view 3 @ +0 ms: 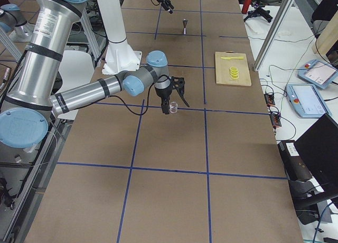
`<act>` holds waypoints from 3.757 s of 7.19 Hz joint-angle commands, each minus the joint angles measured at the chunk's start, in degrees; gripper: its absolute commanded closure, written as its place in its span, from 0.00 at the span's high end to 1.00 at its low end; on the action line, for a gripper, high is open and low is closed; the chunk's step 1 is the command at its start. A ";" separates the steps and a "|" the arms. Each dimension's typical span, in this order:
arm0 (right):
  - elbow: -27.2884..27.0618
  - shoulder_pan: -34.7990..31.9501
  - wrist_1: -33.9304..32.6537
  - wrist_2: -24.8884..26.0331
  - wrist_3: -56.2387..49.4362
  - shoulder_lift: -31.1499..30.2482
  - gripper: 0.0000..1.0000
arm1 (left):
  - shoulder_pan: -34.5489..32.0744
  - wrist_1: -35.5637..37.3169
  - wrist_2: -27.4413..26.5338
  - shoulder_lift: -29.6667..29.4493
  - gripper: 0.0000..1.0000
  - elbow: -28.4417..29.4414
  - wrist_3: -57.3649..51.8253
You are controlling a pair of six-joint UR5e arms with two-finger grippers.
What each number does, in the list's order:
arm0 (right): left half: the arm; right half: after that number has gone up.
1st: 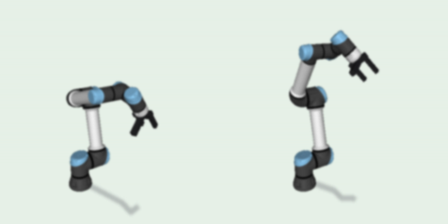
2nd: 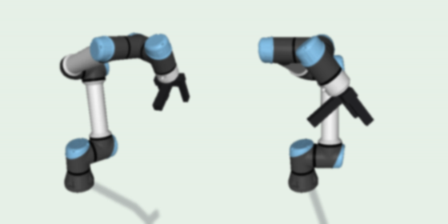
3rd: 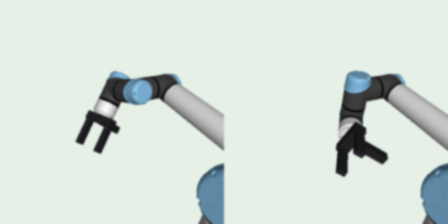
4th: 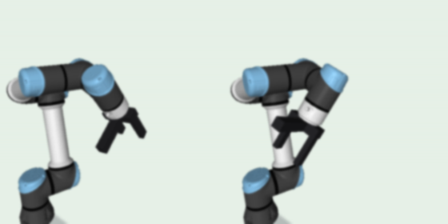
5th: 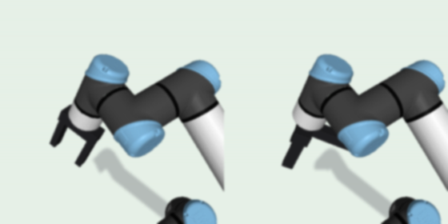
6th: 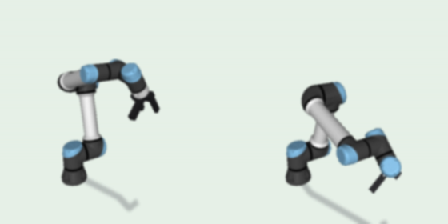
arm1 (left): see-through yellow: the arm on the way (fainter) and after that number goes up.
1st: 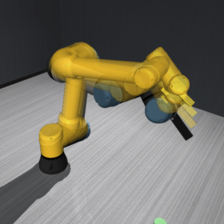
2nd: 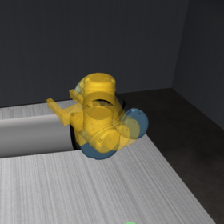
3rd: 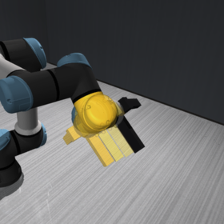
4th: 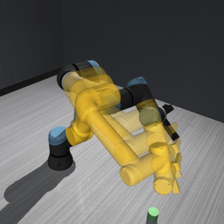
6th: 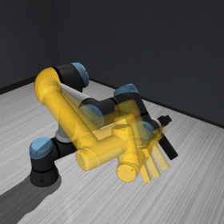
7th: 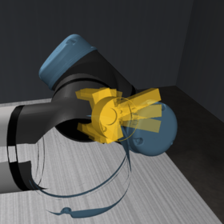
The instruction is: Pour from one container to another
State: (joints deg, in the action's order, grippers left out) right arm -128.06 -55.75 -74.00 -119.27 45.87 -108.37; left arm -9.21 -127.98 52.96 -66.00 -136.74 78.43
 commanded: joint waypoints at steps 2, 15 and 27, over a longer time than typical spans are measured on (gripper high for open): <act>-0.09 -0.15 0.44 -0.26 -0.17 0.00 1.00 | -12.35 3.53 15.18 -3.24 1.00 -3.01 -11.50; 15.71 -24.39 -0.44 -13.63 -35.11 -0.09 1.00 | -70.40 14.26 72.46 -15.72 1.00 25.21 -82.16; 27.41 -37.59 -14.15 -17.66 -52.99 3.16 1.00 | -82.29 34.20 75.03 -24.88 1.00 44.98 -99.70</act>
State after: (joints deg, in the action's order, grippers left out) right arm -102.11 -93.30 -88.12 -136.56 -7.44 -105.84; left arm -91.45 -93.36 129.63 -90.97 -91.81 -21.03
